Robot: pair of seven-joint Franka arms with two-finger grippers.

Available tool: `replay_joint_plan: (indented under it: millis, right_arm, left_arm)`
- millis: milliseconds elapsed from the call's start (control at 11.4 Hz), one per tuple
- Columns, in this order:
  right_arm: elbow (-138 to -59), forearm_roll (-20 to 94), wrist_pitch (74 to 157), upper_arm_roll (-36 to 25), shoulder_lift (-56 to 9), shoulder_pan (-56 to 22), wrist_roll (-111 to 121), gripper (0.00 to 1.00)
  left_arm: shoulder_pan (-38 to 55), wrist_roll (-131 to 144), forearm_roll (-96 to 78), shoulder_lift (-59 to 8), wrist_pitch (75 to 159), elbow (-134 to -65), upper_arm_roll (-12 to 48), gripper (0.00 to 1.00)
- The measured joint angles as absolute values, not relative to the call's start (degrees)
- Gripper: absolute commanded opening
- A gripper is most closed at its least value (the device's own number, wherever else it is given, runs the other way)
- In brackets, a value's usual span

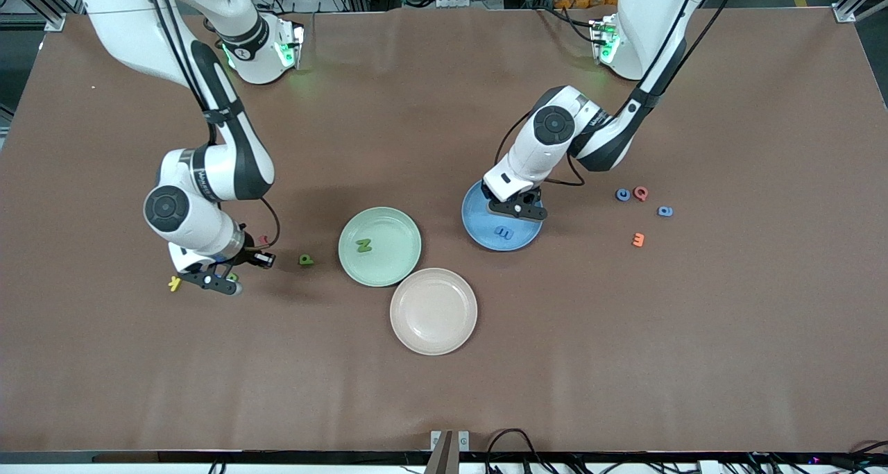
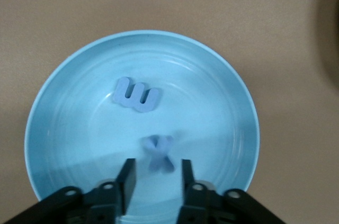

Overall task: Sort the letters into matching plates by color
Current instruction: 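Place the blue X on the blue plate and the n on the green plate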

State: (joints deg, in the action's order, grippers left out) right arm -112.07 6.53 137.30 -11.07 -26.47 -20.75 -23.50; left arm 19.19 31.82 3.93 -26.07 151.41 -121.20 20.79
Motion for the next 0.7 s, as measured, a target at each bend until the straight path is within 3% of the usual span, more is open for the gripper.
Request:
replay_joint_plan:
  millis: [526, 702]
  right_arm:
    - [-110.17, 10.94, 137.31, -10.7, -26.51, -29.46, -31.06, 0.15]
    - [-109.03, 11.1, 137.31, -10.6, -26.96, -32.54, -34.63, 0.15]
  left_arm:
    - [18.6, 32.55, 6.24, -25.99, 151.31, -120.99, 20.6, 1.0]
    - [17.33, 32.55, 6.53, -25.06, 147.54, -120.85, 20.5, 1.0]
